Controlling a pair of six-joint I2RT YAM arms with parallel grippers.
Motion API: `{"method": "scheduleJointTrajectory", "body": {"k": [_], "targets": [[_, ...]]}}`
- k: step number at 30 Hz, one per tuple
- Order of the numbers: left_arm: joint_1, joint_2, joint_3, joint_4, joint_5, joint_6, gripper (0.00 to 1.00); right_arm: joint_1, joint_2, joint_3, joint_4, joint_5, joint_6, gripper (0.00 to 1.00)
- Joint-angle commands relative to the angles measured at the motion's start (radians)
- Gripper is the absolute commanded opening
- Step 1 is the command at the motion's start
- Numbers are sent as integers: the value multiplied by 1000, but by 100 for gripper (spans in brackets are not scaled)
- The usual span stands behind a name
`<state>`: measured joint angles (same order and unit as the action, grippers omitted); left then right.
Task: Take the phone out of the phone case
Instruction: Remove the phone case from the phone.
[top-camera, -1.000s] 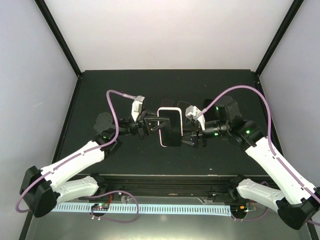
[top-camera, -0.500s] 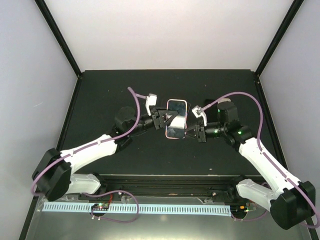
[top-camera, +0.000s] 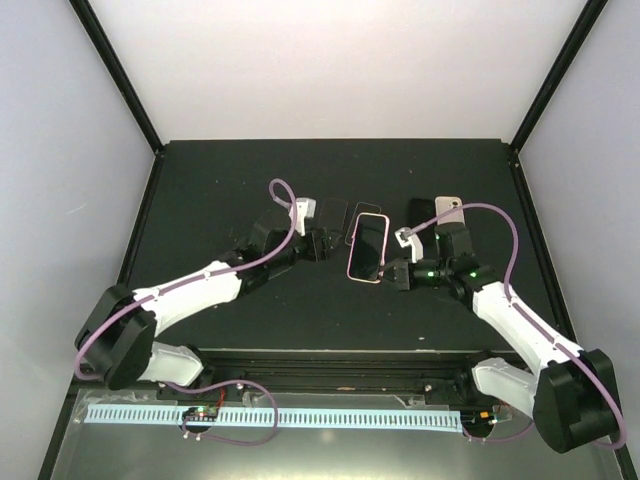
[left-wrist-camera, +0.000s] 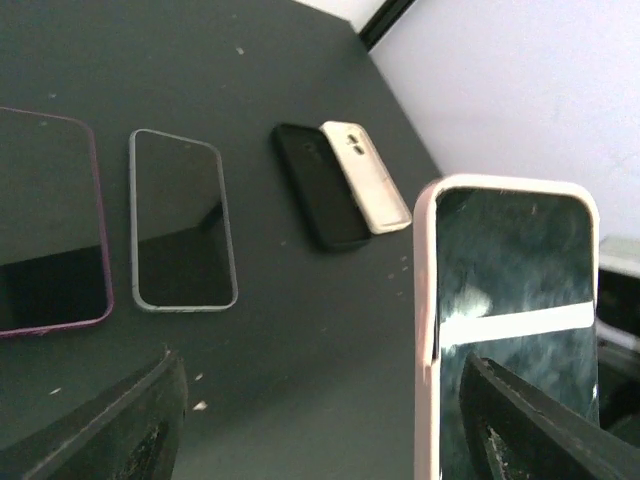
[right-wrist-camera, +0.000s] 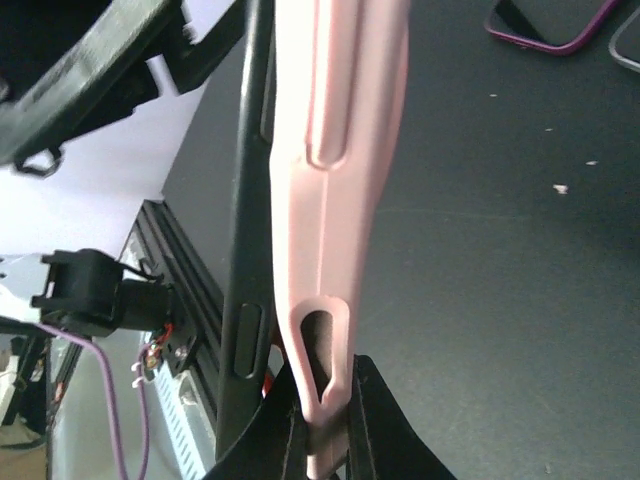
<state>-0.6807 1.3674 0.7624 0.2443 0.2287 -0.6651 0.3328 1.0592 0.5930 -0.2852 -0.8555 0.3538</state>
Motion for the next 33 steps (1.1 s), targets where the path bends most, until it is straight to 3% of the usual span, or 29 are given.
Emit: {"method": "scheduleJointTrajectory", "body": {"k": [1,6,10,14,20,33], "targets": [[-88,-79,20,-166,-197,194,74,-8,21,60,48,70,21,1],[-291,-116,100,-349,-519,385,73,-8,83,163,-157,113,24,1],[-427,-127,93,-327,-672,560,71,-12,165,240,-349,131,-13,1],[-514,-93,114,-317,-728,712,69,-27,204,267,-443,150,-45,1],[-570,68,187,-328,-846,809,63,-39,219,216,-392,56,14,1],[-597,238,236,-226,-813,941,63,-40,293,168,-326,-40,44,1]]}}
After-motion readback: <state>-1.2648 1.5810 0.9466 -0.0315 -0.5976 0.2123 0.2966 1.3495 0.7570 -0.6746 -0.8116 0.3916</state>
